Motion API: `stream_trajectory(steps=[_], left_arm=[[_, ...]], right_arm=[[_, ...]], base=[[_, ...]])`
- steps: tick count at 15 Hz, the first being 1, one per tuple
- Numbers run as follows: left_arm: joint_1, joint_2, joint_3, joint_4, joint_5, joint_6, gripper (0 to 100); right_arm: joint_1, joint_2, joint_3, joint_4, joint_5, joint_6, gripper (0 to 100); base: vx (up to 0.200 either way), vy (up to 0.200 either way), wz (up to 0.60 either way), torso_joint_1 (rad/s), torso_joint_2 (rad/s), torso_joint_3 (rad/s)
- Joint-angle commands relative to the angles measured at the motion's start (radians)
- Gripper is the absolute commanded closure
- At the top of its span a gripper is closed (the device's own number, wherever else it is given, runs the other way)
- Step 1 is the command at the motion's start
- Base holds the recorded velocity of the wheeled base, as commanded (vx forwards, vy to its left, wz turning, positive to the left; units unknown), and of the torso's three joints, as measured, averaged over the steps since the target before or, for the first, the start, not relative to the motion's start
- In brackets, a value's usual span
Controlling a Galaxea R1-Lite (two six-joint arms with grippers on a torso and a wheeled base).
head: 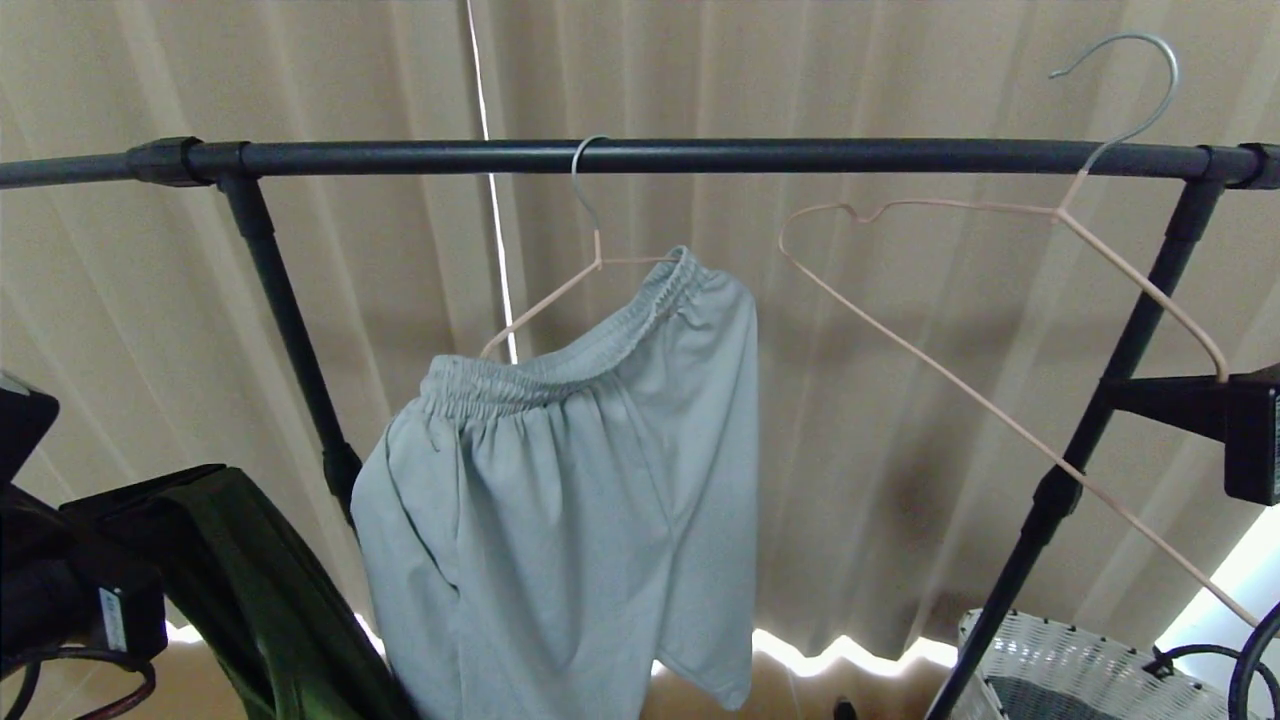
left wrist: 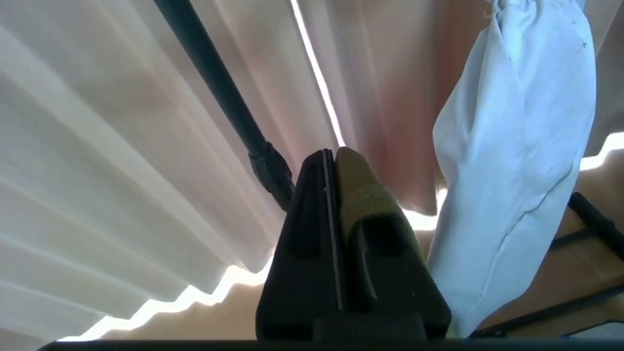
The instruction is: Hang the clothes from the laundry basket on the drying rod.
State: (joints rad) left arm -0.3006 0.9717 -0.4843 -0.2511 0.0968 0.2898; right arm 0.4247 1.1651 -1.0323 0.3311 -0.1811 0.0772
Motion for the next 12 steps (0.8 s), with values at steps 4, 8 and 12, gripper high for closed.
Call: stream_trajectory(steps=[4,8,12], left_arm=[[0.000,-0.001,0.001,-0.001,0.000,0.000,100],[0.002,-0.001,0.001,-0.001,0.000,0.002,100],[0.000,-0.001,0.001,-0.001,-0.002,0.002,100]], right_arm=[[0.002,-0.007,0.006,0.000,0.000,-0.001,100],[0.000,-0.008,0.021,-0.001,-0.001,0.001,100],[0.000,-0.007,0.031,-0.003,0.000,0.003,100]], base=[[-0.200,0.000,0.00,-0.004,0.00,0.004],[-0.200,0.000,0.00,0.006,0.00,0.005],[-0.200,0.000,0.00,0.000,0.00,0.005]])
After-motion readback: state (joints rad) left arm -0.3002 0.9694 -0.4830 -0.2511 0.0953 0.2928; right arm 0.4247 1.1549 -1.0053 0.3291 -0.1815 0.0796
